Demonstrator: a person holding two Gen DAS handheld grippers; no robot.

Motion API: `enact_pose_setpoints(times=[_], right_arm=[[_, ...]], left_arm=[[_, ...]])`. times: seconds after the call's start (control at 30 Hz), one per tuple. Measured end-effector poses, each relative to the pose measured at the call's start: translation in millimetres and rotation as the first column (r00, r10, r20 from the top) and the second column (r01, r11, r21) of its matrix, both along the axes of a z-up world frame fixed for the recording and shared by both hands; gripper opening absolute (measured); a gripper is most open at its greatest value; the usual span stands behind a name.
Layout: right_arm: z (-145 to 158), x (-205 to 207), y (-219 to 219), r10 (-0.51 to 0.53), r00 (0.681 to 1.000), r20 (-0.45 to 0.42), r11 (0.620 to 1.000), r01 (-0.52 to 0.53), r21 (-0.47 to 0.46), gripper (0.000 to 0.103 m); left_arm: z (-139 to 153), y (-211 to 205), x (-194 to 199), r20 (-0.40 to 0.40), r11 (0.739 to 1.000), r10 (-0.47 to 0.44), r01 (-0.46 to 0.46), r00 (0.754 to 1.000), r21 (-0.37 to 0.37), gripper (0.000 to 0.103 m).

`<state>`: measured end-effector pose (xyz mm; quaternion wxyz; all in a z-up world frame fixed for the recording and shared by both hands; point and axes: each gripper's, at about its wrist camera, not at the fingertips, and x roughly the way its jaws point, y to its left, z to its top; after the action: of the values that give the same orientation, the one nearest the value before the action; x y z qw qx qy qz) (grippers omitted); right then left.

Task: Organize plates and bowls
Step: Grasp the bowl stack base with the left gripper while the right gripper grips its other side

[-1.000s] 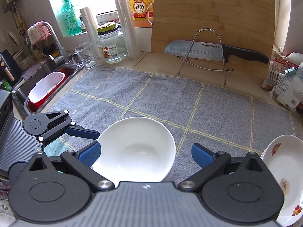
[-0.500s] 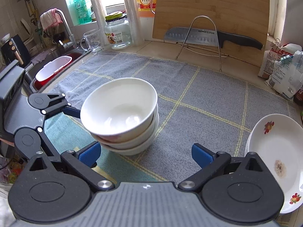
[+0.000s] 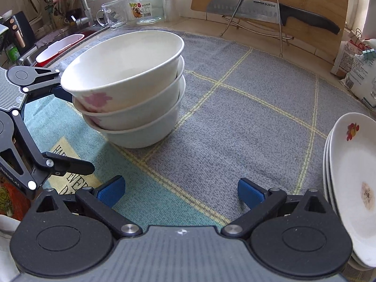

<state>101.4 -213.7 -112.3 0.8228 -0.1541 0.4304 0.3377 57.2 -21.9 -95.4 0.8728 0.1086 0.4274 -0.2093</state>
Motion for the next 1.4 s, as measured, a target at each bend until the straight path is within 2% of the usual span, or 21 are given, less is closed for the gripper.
enact_pose_setpoints(times=[0.17,0.23,0.5,0.7,0.87,1.1,1.17,1.23,1.4], right_arm=[[-2.3,0.5,14.4,0.034,0.999,0.038,0.998,-0.032,-0.048,0.103],[-2.8,0.8,19.1,0.047,0.998,0.047,0.997,-0.044,-0.058,0.103],[-4.1,3.8,33.3,0.107,0.993,0.052,0.993,-0.104,-0.047,0.103],[-6.7,1.8,32.1,0.145,0.986,0.086,0.989,-0.144,-0.016,0.103],[-4.3,4.2,37.6,0.132,0.989,0.069,0.991,-0.13,-0.038,0.103],[3.0,3.6,51.6,0.217,0.972,0.091,0.974,-0.21,-0.08,0.103],[5.4,3.9,54.3,0.252,0.962,0.102,0.966,-0.243,-0.091,0.102],[8.2,5.5,56.7,0.273,0.956,0.107,0.96,-0.262,-0.101,0.1],[14.5,11.5,58.1,0.322,0.942,0.098,0.944,-0.312,-0.104,0.097]], left_arm=[[-6.1,2.2,8.2,-0.011,0.998,-0.055,0.055,0.998,0.003,0.101],[-6.3,5.8,10.9,-0.013,0.998,-0.066,0.066,0.998,-0.018,0.102],[-7.7,16.7,20.4,0.037,0.979,-0.2,0.202,0.979,-0.042,0.102],[-8.2,27.6,32.4,0.073,0.949,-0.307,0.311,0.949,-0.057,0.102],[-8.2,37.1,43.2,0.094,0.918,-0.382,0.389,0.919,-0.078,0.099],[5.5,39.5,47.7,0.154,0.851,-0.504,0.519,0.85,-0.082,0.099],[7.0,39.1,47.9,0.157,0.84,-0.524,0.538,0.837,-0.066,0.094],[7.2,38.2,49.9,0.148,0.841,-0.526,0.538,0.838,-0.055,0.089],[7.9,39.7,53.7,0.131,0.833,-0.542,0.551,0.83,-0.049,0.088]])
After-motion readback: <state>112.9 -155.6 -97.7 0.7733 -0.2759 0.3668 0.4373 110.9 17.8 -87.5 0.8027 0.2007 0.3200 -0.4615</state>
